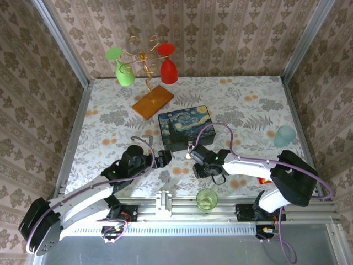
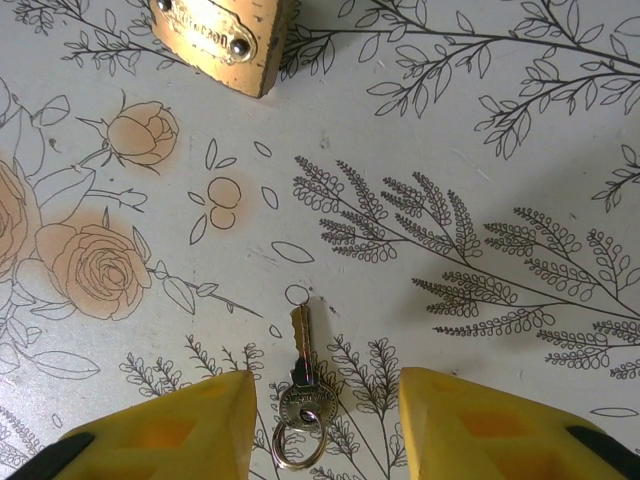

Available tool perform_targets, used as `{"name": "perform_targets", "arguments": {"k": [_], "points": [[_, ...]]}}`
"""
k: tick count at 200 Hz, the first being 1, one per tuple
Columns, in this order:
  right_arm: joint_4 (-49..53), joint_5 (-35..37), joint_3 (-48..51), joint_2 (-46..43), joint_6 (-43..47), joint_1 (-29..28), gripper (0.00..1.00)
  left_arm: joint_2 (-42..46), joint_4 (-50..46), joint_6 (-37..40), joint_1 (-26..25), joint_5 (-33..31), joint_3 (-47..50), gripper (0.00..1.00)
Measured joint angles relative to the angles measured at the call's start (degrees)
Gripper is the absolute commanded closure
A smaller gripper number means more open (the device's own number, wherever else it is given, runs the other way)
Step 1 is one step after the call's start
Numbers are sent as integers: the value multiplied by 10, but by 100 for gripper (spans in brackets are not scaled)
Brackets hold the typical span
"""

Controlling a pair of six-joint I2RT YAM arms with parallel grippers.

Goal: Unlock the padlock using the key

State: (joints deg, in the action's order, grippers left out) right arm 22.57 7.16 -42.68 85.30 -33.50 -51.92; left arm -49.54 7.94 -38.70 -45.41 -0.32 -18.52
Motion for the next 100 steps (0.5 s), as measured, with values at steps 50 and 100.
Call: {"name": "perform_targets", "arguments": {"k": [50, 100], "points": [[0, 2, 0, 13, -13, -8, 64, 14, -24, -4, 0, -10, 9, 0], [1, 23, -1, 26, -23, -18, 68, 17, -26, -12, -2, -12, 13, 0]]}}
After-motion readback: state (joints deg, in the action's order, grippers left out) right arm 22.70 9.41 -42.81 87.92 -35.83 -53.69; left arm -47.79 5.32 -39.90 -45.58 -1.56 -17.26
